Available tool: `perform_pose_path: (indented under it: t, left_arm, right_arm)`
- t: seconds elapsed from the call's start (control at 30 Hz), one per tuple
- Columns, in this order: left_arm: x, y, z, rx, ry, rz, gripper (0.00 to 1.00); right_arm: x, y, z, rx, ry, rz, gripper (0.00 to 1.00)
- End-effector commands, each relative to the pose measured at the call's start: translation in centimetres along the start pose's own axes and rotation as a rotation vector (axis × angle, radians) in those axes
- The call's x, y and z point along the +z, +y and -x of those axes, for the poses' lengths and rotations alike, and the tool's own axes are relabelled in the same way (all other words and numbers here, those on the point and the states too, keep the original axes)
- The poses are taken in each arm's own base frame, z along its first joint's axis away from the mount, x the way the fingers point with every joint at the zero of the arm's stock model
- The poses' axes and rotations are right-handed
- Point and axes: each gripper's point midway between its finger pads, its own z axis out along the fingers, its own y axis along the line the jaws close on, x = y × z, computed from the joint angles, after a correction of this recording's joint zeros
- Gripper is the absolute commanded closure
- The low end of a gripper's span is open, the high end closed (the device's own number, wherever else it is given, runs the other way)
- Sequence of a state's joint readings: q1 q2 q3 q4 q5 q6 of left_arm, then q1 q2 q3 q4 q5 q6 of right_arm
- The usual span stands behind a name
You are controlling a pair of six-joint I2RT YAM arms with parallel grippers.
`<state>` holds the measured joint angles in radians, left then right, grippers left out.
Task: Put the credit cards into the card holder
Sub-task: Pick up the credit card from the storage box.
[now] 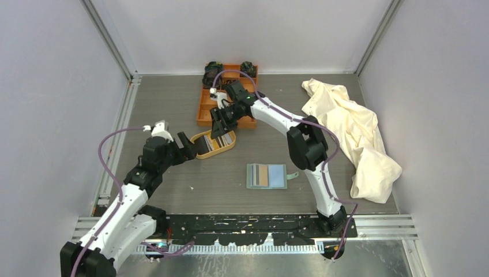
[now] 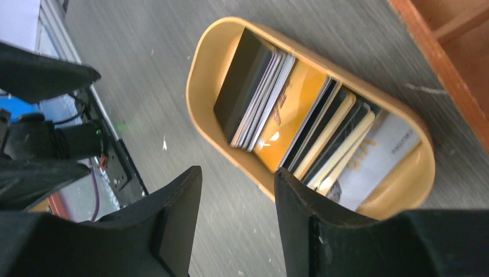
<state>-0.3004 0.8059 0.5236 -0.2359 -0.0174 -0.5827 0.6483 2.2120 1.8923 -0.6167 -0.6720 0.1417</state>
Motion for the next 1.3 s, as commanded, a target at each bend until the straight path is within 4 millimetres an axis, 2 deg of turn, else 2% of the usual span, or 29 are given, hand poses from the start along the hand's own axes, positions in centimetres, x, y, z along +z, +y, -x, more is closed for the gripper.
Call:
perform_pose_path:
  t: [0.0, 0.07, 0.2, 0.3, 0.47, 0.73, 1.1, 1.27]
  left_arm:
    - [0.9, 1.5, 0.1, -0.092, -0.048, 0.028, 0.16]
    - [1.6, 1.9, -0.6, -0.122, -0.008, 0.030, 0.19]
    - [3.1, 1.5, -1.1, -0.166, 0.056, -0.018, 0.32]
    - [4.3, 1.7, -1.4, -0.179, 0.092, -0.013, 0.37]
    - [5.7, 2.2, -2.0, -0.182, 0.141, -0.001, 0.41]
    - [7.7, 2.0, -1.5, -0.163, 0.163, -0.008, 0.47]
    - [9.8, 1.7, -2.6, -0.165, 0.243, -0.034, 0.65]
    - [10.4, 1.4, -3.0, -0.170, 0.274, -0.054, 0.71]
  right_arm:
    - [0.6, -0.6, 2.4, 0.051, -0.032, -0.070, 0.47]
    - [1.3, -1.3, 2.3, 0.064, -0.025, -0.096, 0.47]
    - [2.6, -2.5, 1.8, 0.092, -0.007, -0.115, 0.47]
    - [3.3, -2.5, 1.6, 0.102, 0.005, -0.106, 0.47]
    - [4.0, -2.0, 1.1, 0.136, 0.024, -0.055, 0.48]
    - [4.9, -0.9, 0.5, 0.207, 0.044, 0.029, 0.51]
    - [5.3, -0.5, 0.6, 0.266, 0.045, 0.062, 0.52]
    - [4.9, 1.3, 1.4, 0.292, 0.034, 0.142, 0.57]
